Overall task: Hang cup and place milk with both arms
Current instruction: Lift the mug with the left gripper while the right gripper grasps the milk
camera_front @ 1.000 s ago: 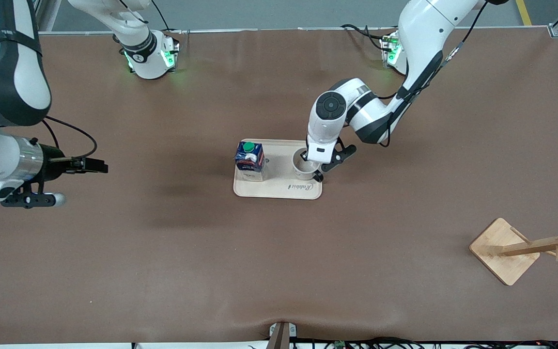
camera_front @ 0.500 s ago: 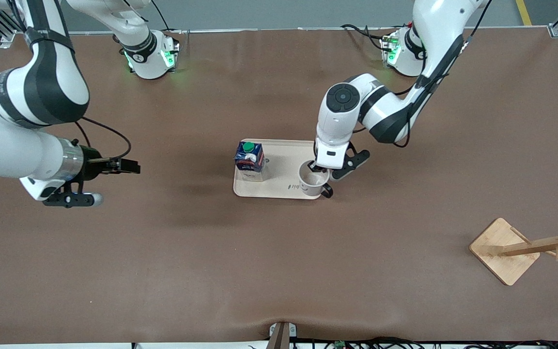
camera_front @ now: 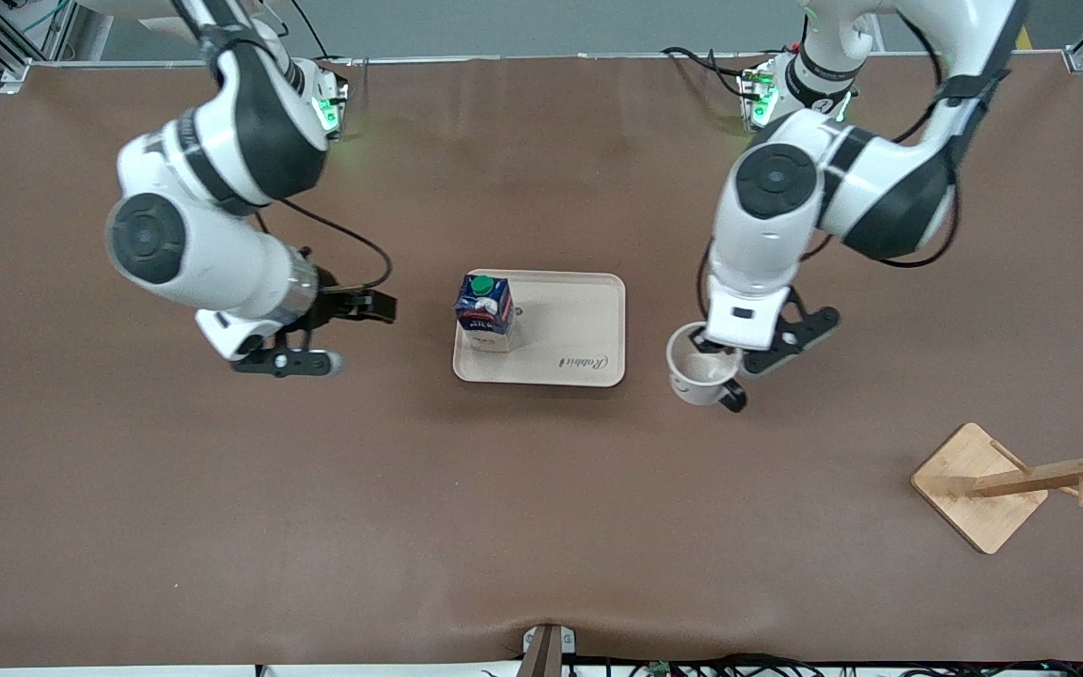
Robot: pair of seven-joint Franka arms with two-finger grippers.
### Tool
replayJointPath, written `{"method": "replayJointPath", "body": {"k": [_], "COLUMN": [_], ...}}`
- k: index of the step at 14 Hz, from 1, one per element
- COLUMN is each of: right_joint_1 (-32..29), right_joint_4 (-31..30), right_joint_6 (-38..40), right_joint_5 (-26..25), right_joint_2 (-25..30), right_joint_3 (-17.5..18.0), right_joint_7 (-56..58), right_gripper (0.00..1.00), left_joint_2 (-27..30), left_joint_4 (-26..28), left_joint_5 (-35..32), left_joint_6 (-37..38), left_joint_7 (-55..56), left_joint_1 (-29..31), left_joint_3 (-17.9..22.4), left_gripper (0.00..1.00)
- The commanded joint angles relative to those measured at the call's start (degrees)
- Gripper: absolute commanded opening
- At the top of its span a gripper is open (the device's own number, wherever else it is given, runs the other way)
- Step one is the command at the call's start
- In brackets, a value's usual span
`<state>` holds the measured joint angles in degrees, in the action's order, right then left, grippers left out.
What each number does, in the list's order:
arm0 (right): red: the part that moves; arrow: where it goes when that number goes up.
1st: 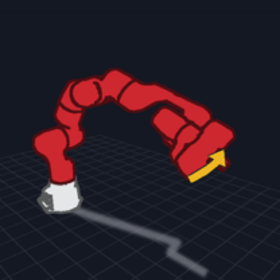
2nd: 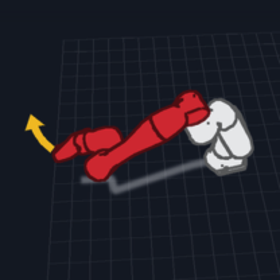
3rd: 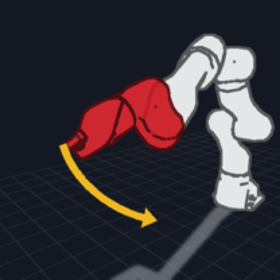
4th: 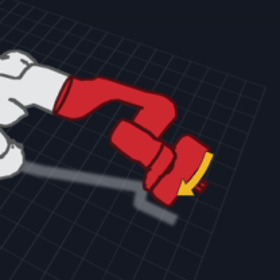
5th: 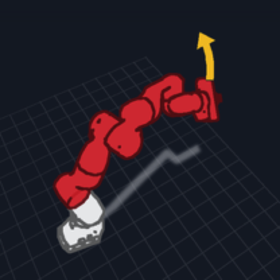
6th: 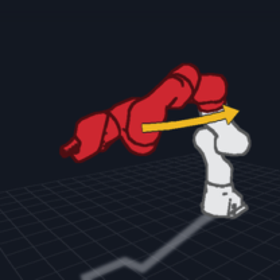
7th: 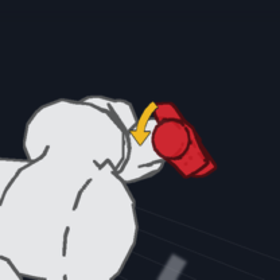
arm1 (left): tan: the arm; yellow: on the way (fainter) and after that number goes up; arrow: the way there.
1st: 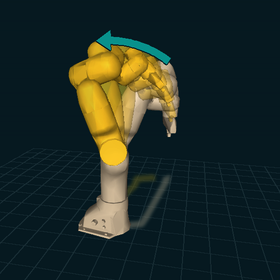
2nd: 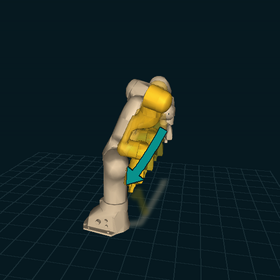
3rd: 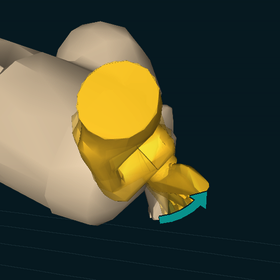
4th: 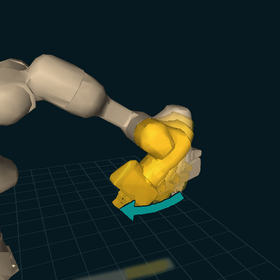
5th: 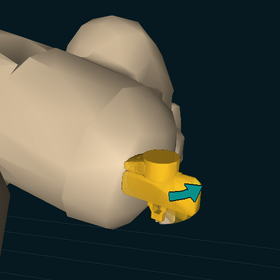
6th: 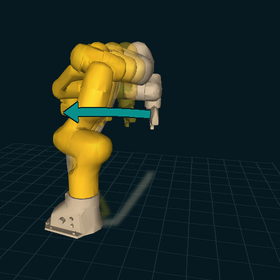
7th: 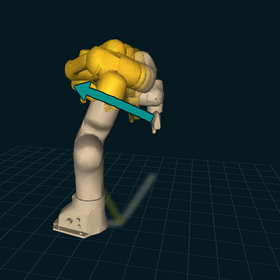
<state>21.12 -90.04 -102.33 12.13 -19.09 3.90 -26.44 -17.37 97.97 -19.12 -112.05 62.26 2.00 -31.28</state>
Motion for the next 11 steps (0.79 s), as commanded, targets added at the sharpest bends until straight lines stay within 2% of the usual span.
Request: {"method": "replayJointPath", "body": {"k": [1,4,11], "right_joint_1": [6.1,9.3,9.6], "right_joint_4": [0.1,0.4,2.2], "right_joint_6": [-1.9,-6.6,-4.7], "right_joint_5": [0.2,0.2,0.9], "right_joint_2": [-4.3,-7.4,-6.9], "right_joint_3": [-0.6,-0.6,-0.6], "right_joint_7": [-4.8,-10.0,-11.3], "right_gripper": [1.00,1.00,1.00], "left_joint_2": [2.7,2.3,2.0], "left_joint_4": [-0.5,-4.7,-9.2], "left_joint_5": [3.2,3.6,4.7], "left_joint_6": [1.9,5.8,8.9], "left_joint_7": [-11.0,-20.8,-44.8], "left_joint_1": [5.4,10.5,21.5], "left_joint_3": [-0.5,-0.4,-0.1], "left_gripper": [0.00,0.00,0.00]}}
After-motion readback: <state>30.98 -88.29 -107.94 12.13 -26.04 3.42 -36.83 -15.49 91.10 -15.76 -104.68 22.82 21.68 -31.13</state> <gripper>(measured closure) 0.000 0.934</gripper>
